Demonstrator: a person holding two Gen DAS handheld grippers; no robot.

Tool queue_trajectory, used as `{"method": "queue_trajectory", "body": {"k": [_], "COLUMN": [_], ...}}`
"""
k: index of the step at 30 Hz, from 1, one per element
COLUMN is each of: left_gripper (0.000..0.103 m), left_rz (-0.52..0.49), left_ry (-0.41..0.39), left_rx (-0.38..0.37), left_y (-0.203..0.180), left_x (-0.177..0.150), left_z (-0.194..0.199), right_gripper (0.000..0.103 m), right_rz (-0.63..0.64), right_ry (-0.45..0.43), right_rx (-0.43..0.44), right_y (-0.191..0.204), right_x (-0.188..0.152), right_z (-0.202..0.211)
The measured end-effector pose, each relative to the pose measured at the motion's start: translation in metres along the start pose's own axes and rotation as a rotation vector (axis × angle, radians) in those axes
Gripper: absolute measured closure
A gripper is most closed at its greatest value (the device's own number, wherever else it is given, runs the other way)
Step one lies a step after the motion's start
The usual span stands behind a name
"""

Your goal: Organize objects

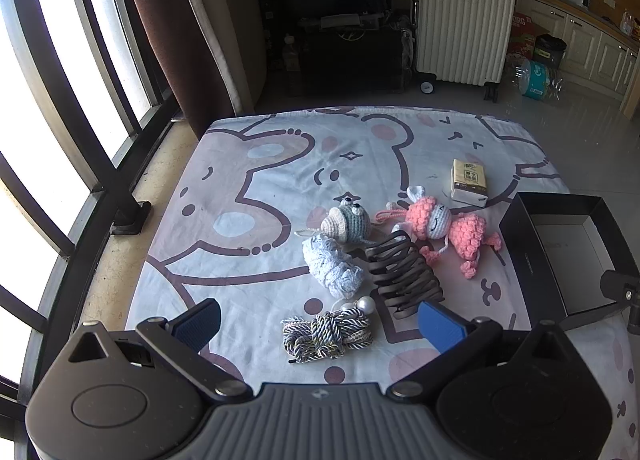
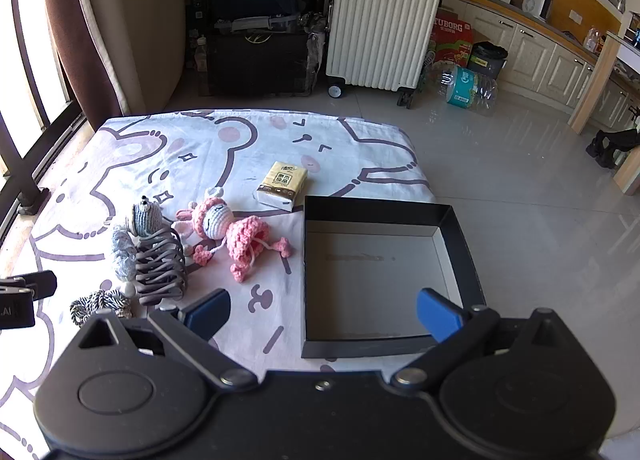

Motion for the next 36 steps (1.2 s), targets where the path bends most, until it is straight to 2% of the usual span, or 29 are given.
{"method": "queue_trajectory", "body": {"k": [36], "left_gripper": [0.0], "left_rz": [0.0], "left_ry": [0.005], "left_rx": [-0.005], "left_y": [-0.0013], "left_x": [-0.0013], "left_z": [-0.0009], "right_gripper": [0.001], "right_rz": [-0.001], "right_ry": [0.007], "right_rx": [-0.001], "right_y": [-0.0011], "right_x": [-0.0002], "right_z": [-0.0022]}}
Point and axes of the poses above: each gripper's, at about its wrist camera, not at the fingertips, and z roughly against the way its jaws point, y to its left, x to its top, the point moved 10 cm from there along -z, roughly the way its jaws point, and after that the axes turned 15 degrees about y, right-handed, at the moved point
